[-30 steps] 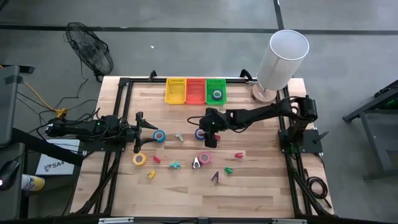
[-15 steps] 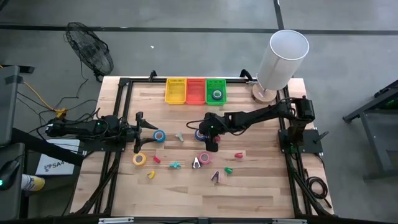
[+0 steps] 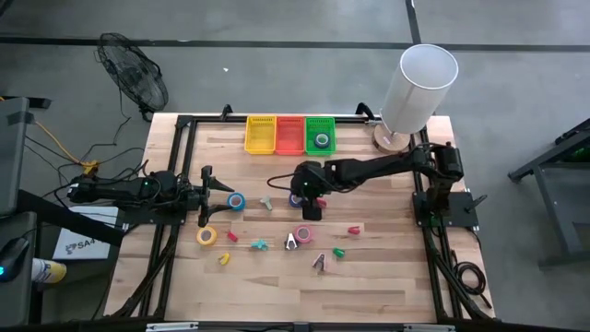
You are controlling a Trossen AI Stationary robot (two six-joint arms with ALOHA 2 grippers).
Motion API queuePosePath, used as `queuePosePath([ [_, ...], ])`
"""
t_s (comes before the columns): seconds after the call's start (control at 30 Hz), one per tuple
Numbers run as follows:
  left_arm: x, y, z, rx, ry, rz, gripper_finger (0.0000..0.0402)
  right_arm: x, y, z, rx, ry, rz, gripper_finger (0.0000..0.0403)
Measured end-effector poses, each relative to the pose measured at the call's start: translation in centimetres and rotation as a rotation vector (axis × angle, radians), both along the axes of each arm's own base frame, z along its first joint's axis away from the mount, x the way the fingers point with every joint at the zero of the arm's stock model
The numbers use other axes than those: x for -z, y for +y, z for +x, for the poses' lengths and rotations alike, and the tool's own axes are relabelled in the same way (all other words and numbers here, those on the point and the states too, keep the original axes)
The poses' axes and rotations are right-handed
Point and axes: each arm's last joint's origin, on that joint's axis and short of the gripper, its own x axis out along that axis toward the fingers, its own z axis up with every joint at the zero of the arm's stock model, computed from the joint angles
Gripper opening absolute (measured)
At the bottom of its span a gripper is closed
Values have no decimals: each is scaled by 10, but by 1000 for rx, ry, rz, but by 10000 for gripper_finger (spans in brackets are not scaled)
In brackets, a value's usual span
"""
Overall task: Pick and place Stapler, Stapler remover, tape
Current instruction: Put the blue tape into the green basket
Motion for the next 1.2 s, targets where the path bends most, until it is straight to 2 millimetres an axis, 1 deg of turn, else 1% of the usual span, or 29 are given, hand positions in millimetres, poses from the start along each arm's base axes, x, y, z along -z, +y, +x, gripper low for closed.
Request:
queuePosePath([
  [0.07, 0, 0, 0, 0, 0, 0, 239, 1, 1, 4, -23, 13, -3, 224],
  [0.37, 0, 0, 0, -2, 0, 0, 239, 25, 2, 19, -72, 159, 6, 224],
  [0.5, 0, 0, 0, 1, 0, 0, 239, 33, 1, 26, -103, 174, -12, 224],
  [0.67, 0, 0, 0, 0, 0, 0, 239, 47, 1, 28, -111, 215, -10, 224],
  [0.83, 0, 0, 0, 0, 0, 0, 239, 51, 1, 28, -113, 221, -12, 223],
  [1.0, 0, 0, 0, 0, 0, 0, 239, 51, 1, 28, -109, 223, -20, 198],
  [1.2, 0, 0, 0, 0, 0, 0, 239, 52, 1, 28, -128, 228, -32, 146],
])
